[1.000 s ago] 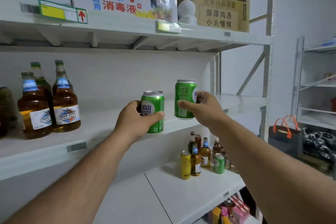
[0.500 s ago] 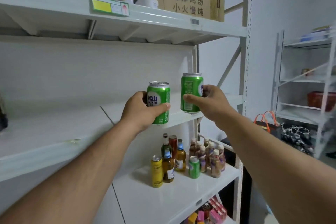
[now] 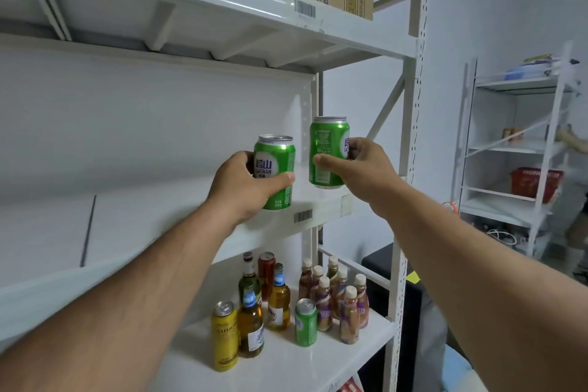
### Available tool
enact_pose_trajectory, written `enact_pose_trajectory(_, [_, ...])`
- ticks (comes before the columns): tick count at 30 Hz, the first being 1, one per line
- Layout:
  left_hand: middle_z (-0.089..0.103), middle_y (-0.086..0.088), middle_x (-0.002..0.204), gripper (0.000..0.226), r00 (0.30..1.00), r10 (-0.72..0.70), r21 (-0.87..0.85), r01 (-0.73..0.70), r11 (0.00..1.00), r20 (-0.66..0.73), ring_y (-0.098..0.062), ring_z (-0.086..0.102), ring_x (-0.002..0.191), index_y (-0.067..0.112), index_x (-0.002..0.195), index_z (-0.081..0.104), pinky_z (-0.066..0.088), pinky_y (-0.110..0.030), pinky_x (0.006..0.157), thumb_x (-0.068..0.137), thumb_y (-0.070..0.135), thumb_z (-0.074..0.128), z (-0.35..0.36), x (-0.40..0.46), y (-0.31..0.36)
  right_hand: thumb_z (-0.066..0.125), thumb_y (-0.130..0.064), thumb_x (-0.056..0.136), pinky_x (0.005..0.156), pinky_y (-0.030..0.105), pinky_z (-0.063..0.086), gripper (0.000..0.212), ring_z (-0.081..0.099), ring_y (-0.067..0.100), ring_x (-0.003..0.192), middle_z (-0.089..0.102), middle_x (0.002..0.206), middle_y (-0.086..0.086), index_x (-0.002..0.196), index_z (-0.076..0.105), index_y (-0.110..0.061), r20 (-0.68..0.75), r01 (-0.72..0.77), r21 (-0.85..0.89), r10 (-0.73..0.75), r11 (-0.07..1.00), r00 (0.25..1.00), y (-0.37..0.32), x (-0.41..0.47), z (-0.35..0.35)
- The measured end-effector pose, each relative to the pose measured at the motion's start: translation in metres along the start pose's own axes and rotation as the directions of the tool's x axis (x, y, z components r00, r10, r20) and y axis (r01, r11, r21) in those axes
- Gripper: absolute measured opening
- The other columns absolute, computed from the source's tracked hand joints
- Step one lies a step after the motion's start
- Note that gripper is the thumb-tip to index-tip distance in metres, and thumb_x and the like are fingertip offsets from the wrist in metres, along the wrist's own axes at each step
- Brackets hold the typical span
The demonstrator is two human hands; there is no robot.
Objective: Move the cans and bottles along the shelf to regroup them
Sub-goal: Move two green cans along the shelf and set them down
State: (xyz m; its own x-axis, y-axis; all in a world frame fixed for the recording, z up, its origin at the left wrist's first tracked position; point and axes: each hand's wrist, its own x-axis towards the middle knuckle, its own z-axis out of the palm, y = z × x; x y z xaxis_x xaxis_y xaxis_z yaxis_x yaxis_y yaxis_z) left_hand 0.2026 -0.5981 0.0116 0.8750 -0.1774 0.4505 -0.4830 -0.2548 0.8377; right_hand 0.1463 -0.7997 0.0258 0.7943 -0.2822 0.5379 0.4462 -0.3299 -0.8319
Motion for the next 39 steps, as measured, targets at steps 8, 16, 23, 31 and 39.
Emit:
enact_pose_trajectory(8, [0.068, 0.006, 0.107, 0.056, 0.991, -0.043, 0.043, 0.049, 0.998, -0.126, -0.008, 0.066, 0.095, 0.017, 0.123, 0.061, 0.056, -0.031, 0.081, 0.078, 0.033, 0.09, 0.065, 0.049, 0.003, 0.081, -0.016, 0.083, 0.076, 0.027, 0.061, 0.022, 0.076, 0.014, 0.082, 0.078, 0.091, 0.003, 0.102, 0.073, -0.008, 0.126, 0.044, 0.03, -0.048, 0.999, 0.991, 0.052, 0.083, -0.043])
enact_pose_trajectory(16, [0.071, 0.003, 0.106, 0.051, 0.973, -0.091, 0.085, 0.111, 0.99, -0.211, -0.015, 0.07, 0.096, 0.016, 0.116, 0.064, 0.061, -0.04, 0.089, 0.076, 0.032, 0.091, 0.102, 0.095, 0.002, 0.081, -0.015, 0.083, 0.079, 0.032, 0.061, 0.017, 0.076, 0.015, 0.083, 0.078, 0.09, 0.003, 0.097, 0.073, -0.01, 0.197, 0.041, 0.106, -0.062, 0.994, 0.978, 0.099, 0.15, -0.054])
enact_pose_trajectory(23, [0.072, 0.003, 0.103, 0.05, 0.975, -0.076, 0.111, 0.1, 0.989, -0.207, -0.017, 0.072, 0.095, 0.018, 0.11, 0.064, 0.061, -0.046, 0.092, 0.073, 0.034, 0.092, 0.108, 0.145, -0.009, 0.082, -0.015, 0.082, 0.087, 0.041, 0.06, 0.019, 0.076, 0.02, 0.086, 0.078, 0.091, 0.005, 0.098, 0.075, -0.01, 0.178, 0.058, 0.108, -0.076, 0.992, 0.981, 0.122, 0.195, -0.046])
enact_pose_trajectory(31, [0.072, 0.004, 0.102, 0.048, 0.976, -0.088, 0.106, 0.111, 0.988, -0.201, -0.018, 0.073, 0.094, 0.022, 0.105, 0.063, 0.062, -0.047, 0.092, 0.071, 0.036, 0.094, 0.115, 0.179, -0.021, 0.082, -0.015, 0.081, 0.08, 0.031, 0.061, 0.014, 0.076, 0.019, 0.083, 0.078, 0.088, 0.005, 0.092, 0.075, -0.011, 0.13, 0.037, 0.059, -0.045, 0.998, 0.991, 0.14, 0.231, -0.048])
enact_pose_trajectory(39, [0.073, 0.002, 0.099, 0.036, 0.973, -0.079, 0.102, 0.103, 0.989, -0.216, -0.015, 0.072, 0.09, 0.023, 0.096, 0.063, 0.06, -0.034, 0.081, 0.076, 0.031, 0.092, 0.127, 0.204, -0.013, 0.085, -0.021, 0.079, 0.078, 0.03, 0.059, 0.024, 0.074, 0.016, 0.083, 0.075, 0.091, 0.003, 0.097, 0.071, -0.013, 0.124, -0.026, -0.019, 0.029, 0.999, 0.992, 0.169, 0.281, -0.048])
